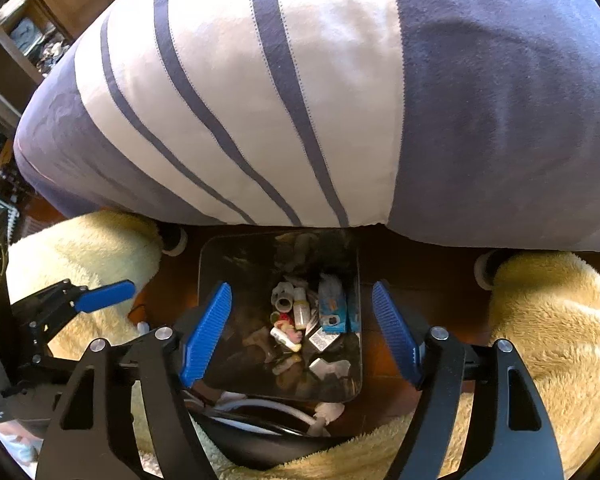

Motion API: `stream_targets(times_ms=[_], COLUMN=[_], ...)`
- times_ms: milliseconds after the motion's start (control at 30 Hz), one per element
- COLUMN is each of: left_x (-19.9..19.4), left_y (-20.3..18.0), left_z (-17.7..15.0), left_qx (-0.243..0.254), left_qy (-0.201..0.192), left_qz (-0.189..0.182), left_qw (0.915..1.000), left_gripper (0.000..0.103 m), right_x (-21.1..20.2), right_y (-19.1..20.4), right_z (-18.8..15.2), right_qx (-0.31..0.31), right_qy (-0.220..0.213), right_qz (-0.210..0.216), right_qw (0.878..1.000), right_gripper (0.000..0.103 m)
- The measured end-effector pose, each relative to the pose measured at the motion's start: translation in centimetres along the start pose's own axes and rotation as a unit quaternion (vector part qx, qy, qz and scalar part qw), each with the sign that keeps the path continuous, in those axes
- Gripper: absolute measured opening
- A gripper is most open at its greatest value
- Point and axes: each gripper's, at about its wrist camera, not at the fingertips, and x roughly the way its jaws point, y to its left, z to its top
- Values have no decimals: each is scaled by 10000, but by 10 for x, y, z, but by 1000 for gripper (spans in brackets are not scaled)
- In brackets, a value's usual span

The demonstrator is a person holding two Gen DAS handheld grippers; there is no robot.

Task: Collect trash
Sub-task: 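Open both tools to drop the toy and bag into the bin, then raise both tools back over the bed toward the black box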

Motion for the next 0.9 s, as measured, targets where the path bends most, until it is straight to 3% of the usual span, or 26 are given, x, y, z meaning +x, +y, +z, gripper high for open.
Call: stream_targets(times_ms=[100,400,900], left_x=[-3,-20,-83], left_y=[0,4,7], left_z=[1,4,35], left_qx=[16,73,141], left_qy=[-57,-269,-1162], left_qz=[75,166,485], left_qw=[10000,9995,9919], left_gripper=[80,91,92], right_x=[-2,-11,-74], right_y=[-1,-4,-24], right_z=[0,0,26], right_qx=[22,51,197], right_qy=[-14,-122,-942], right_qz=[-50,-76,-311], right_qw=[10000,9999,9949], right_gripper=[87,87,87])
